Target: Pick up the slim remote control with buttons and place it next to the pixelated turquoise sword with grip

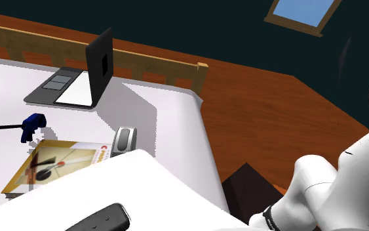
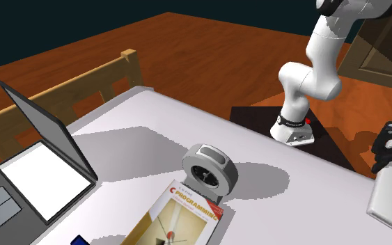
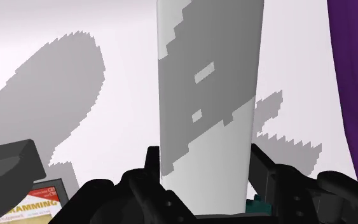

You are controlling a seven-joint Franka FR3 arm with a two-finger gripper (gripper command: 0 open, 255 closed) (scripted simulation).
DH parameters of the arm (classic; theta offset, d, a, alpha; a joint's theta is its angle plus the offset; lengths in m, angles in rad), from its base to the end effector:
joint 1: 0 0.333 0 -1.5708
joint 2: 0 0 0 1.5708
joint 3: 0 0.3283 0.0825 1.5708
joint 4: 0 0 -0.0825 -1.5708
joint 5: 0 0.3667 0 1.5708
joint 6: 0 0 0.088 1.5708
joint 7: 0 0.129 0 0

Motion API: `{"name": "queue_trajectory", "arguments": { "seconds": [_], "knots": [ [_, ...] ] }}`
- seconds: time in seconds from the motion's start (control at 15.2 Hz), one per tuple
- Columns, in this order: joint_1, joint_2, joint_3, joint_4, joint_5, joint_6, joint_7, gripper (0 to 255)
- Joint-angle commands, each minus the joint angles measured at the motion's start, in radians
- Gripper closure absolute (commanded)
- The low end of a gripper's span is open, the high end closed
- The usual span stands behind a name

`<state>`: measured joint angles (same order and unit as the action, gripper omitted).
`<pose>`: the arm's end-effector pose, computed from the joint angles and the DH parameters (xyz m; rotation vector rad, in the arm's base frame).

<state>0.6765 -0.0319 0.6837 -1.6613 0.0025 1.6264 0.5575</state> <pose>0.1060 0.5217 0.5915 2.8752 1.2194 0.0134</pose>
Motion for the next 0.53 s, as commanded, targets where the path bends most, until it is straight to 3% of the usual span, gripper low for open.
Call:
{"name": "queue_trajectory", "arguments": {
  "seconds": [0.0, 0.07, 0.46],
  "knots": [
    [0.028, 0.051, 0.033, 0.047, -0.032, -0.009, 0.065, 255],
    [0.044, 0.080, 0.047, 0.074, -0.051, -0.015, 0.095, 255],
    [0.040, 0.063, 0.042, -0.022, -0.040, 0.070, 0.089, 255]
  ]
}}
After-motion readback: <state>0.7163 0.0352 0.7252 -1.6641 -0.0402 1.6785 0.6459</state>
